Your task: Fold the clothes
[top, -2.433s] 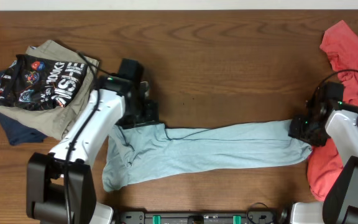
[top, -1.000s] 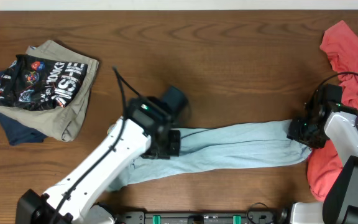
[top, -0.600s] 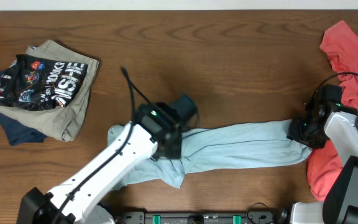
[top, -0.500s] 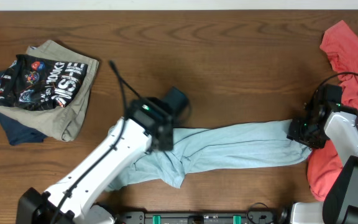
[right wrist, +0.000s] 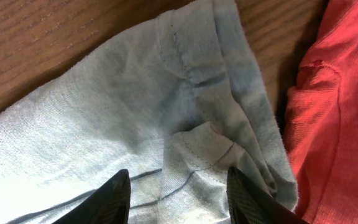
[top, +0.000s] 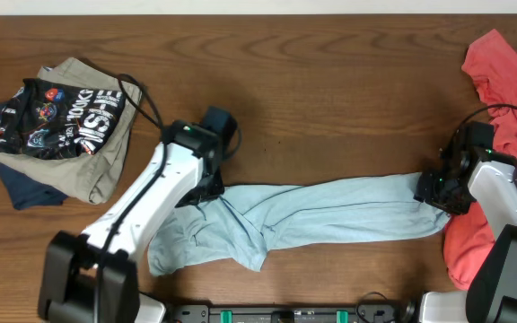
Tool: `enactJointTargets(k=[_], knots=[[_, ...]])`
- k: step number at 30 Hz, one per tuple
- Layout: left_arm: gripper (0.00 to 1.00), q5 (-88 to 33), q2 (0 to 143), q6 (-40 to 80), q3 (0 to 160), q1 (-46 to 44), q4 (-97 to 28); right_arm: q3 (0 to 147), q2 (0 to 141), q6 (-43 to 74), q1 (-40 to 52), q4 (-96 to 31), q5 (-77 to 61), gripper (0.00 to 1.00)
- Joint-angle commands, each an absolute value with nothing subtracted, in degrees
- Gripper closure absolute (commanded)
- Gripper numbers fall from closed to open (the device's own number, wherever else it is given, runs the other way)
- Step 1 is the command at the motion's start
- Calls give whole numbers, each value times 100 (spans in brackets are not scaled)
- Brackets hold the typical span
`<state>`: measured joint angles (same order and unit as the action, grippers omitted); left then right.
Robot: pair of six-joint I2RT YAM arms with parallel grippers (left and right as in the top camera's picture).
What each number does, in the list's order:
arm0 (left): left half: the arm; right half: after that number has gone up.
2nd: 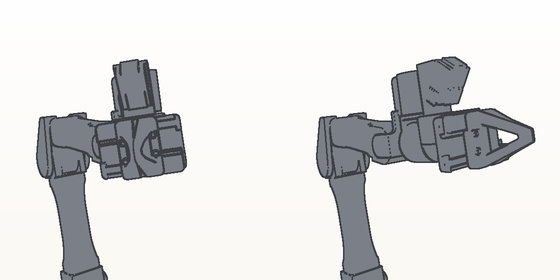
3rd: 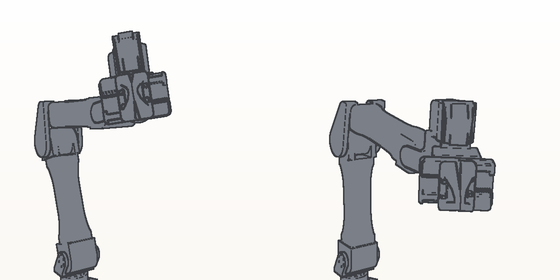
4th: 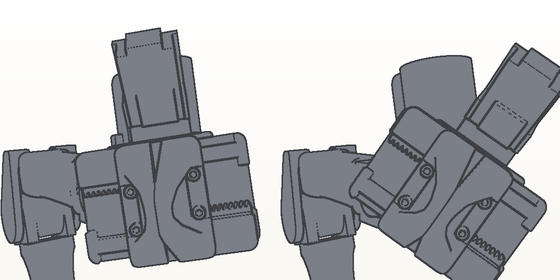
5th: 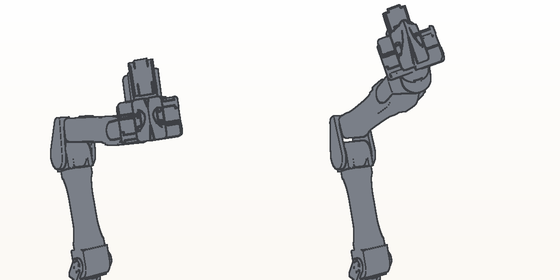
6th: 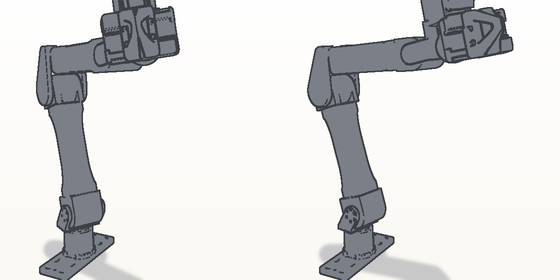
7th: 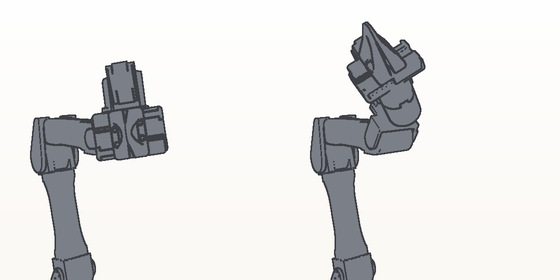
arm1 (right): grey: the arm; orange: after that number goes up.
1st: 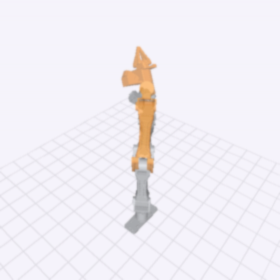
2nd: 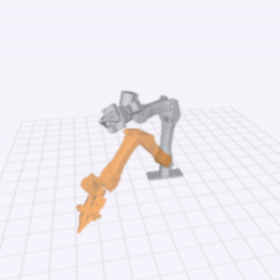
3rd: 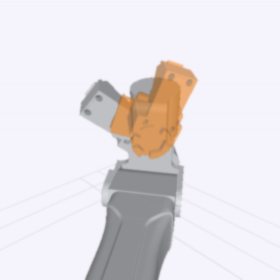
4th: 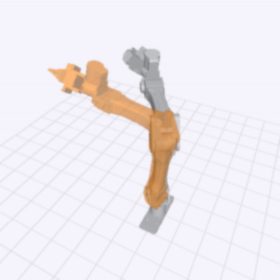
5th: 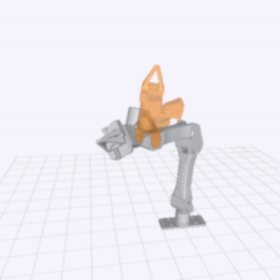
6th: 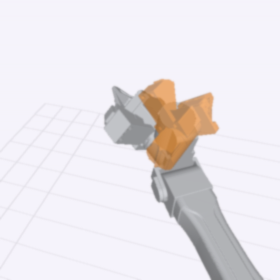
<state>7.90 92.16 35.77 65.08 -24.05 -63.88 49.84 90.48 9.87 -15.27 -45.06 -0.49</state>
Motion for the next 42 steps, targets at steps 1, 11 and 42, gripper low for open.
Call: enactJointTargets(k=[1, 11, 42], knots=[[62, 832, 9463, 3592, 6191, -2379, -6233, 4960, 9035, 1024, -1570, -4501, -27, 51], [61, 578, 9839, 3588, 5822, -2379, -5509, 4960, 9035, 1024, -1570, -4501, -27, 51], [94, 993, 9153, 3435, 5415, -244, -5068, 4960, 9035, 1024, -1570, -4521, -25, 50]])
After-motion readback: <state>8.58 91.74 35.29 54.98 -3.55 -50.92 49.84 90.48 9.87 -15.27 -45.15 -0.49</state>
